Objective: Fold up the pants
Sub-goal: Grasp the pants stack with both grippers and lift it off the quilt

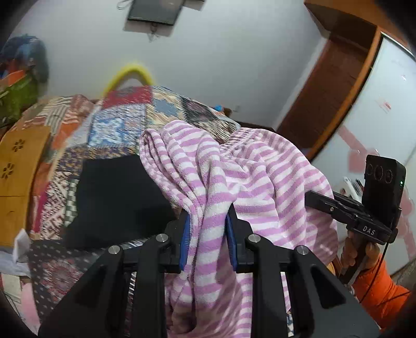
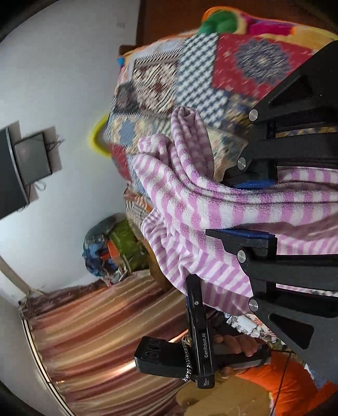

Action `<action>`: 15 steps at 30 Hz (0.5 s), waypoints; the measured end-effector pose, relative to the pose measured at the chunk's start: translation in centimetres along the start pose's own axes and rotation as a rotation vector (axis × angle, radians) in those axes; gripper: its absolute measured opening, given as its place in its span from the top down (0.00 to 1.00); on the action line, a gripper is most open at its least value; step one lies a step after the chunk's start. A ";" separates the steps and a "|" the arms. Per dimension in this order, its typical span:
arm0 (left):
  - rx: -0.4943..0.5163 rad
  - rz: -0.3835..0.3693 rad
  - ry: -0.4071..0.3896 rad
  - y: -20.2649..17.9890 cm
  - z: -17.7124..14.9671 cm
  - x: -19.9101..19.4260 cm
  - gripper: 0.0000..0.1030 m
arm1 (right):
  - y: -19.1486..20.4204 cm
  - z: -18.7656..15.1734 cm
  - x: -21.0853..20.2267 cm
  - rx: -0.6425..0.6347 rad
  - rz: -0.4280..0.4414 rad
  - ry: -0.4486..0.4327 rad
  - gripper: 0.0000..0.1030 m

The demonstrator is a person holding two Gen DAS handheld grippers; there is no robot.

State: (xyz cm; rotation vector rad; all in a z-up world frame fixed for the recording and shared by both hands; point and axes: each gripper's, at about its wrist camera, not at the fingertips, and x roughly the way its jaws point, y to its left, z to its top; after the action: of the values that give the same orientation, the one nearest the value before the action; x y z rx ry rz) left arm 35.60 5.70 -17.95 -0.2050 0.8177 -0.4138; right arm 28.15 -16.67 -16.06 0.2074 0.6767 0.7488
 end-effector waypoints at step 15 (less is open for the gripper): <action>-0.067 0.151 -0.031 12.5 5.7 4.2 0.78 | 1.2 5.3 14.2 -0.035 0.082 0.021 0.79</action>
State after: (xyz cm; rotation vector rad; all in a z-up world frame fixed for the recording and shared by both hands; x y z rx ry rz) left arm 45.84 15.23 -21.05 -0.2101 0.8110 -0.2407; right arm 38.39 -5.71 -18.45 0.1965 0.6782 0.8416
